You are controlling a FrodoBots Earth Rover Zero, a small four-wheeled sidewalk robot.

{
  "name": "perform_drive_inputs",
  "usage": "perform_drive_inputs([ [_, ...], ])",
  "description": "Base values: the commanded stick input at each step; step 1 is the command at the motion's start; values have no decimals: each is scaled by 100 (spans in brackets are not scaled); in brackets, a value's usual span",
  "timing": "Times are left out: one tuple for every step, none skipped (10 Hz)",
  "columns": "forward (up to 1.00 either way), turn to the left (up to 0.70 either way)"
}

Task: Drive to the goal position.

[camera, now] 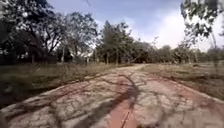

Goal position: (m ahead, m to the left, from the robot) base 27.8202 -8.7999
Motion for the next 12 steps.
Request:
perform_drive_inputs([
  [85, 0],
  [85, 0],
  [85, 0],
  [85, 0],
  [85, 0],
  [85, 0],
  [85, 0],
  [85, -16],
  [85, -33],
  [85, -18],
  [85, -1],
  [85, 0],
])
